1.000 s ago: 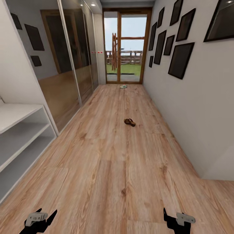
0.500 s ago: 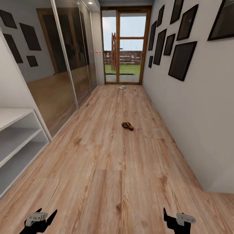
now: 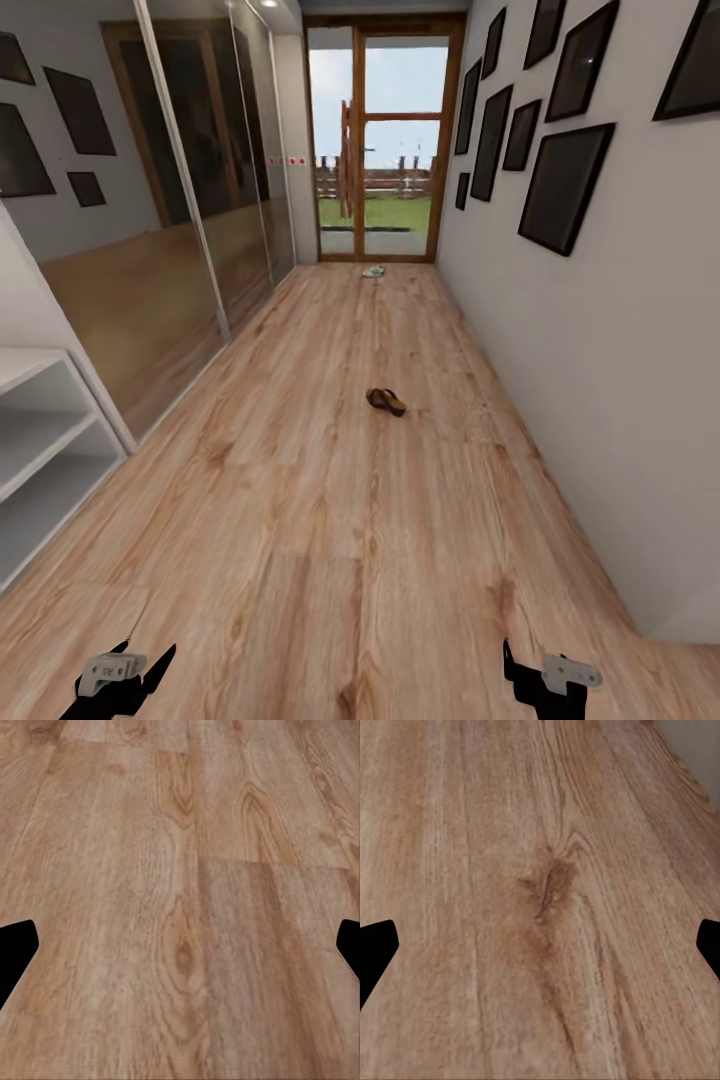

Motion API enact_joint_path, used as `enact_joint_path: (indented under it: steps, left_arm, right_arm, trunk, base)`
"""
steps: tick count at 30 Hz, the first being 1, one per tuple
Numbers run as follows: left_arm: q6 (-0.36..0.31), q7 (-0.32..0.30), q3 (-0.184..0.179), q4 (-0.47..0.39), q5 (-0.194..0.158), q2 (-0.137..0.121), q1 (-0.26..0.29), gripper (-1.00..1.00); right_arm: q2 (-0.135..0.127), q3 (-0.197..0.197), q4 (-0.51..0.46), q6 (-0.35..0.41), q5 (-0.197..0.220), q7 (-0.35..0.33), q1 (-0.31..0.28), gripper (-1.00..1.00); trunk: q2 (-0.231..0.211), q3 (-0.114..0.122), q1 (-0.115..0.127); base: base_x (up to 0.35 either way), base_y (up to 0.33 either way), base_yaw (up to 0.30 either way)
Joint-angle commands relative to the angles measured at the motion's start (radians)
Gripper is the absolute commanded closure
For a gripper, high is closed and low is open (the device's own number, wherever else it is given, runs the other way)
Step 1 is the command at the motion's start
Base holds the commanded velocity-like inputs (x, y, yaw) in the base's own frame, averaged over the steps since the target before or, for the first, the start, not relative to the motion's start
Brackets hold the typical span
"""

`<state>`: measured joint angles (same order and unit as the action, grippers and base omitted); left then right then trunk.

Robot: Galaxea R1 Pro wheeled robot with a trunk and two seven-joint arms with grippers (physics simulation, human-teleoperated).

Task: Pick up the two gym shoes and the two sandals from the corridor floor and place them onto the hallstand (shoe rack) in the corridor, making sure they are on the rack and not on the floor. Arrange them so the two gym shoes are next to each other and the two sandals are next to each other.

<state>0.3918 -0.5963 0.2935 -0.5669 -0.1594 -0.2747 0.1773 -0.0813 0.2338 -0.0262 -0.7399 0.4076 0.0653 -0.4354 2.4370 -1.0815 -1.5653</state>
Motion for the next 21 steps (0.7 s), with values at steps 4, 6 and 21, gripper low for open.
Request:
enact_joint_path:
  steps: [4,6,21]
  left_arm:
    - [-0.002,-0.010,0.003,0.001,-0.008,0.000,0.001,-1.00]
    - [-0.002,-0.010,0.003,0.001,-0.008,0.000,0.001,-1.00]
    - [-0.002,-0.010,0.003,0.001,-0.008,0.000,0.001,-1.00]
  right_arm:
    - [0.000,0.009,0.000,-0.001,0.002,0.007,0.000,-1.00]
    - [0.000,0.009,0.000,-0.001,0.002,0.007,0.000,-1.00]
    - [0.000,0.009,0.000,-0.001,0.002,0.007,0.000,-1.00]
  trunk:
    - [0.000,-0.001,0.000]
    - [0.000,-0.001,0.000]
    - [0.000,-0.001,0.000]
  base:
    - [0.313,-0.131,0.000]
    - [0.318,-0.126,0.000]
    - [0.327,-0.115,0.000]
